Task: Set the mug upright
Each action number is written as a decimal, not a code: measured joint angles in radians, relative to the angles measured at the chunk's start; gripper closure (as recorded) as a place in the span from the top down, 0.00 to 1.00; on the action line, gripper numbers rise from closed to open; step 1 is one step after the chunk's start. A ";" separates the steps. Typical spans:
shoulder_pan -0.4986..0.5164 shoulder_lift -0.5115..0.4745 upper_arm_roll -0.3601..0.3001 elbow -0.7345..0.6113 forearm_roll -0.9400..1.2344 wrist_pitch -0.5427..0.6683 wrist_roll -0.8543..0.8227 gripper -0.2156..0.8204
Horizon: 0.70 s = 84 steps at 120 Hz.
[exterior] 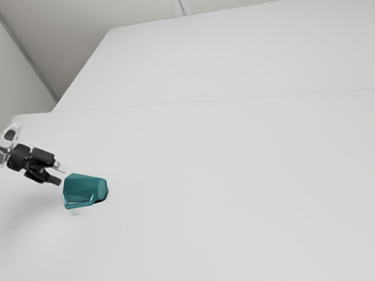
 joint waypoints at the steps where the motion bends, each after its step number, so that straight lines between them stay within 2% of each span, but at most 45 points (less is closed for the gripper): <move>1: 0.000 0.001 0.000 0.000 -0.004 0.000 0.002 0.79; 39: -0.006 0.017 -0.004 -0.066 -0.059 0.006 0.066 0.79; 45: -0.008 0.017 -0.004 -0.068 -0.061 0.004 0.073 0.77; 51: -0.008 0.016 -0.004 -0.069 -0.062 0.001 0.080 0.69; 68: -0.005 0.014 -0.004 -0.070 -0.063 -0.012 0.100 0.35; 84: -0.006 0.008 -0.005 -0.069 -0.079 -0.020 0.115 0.18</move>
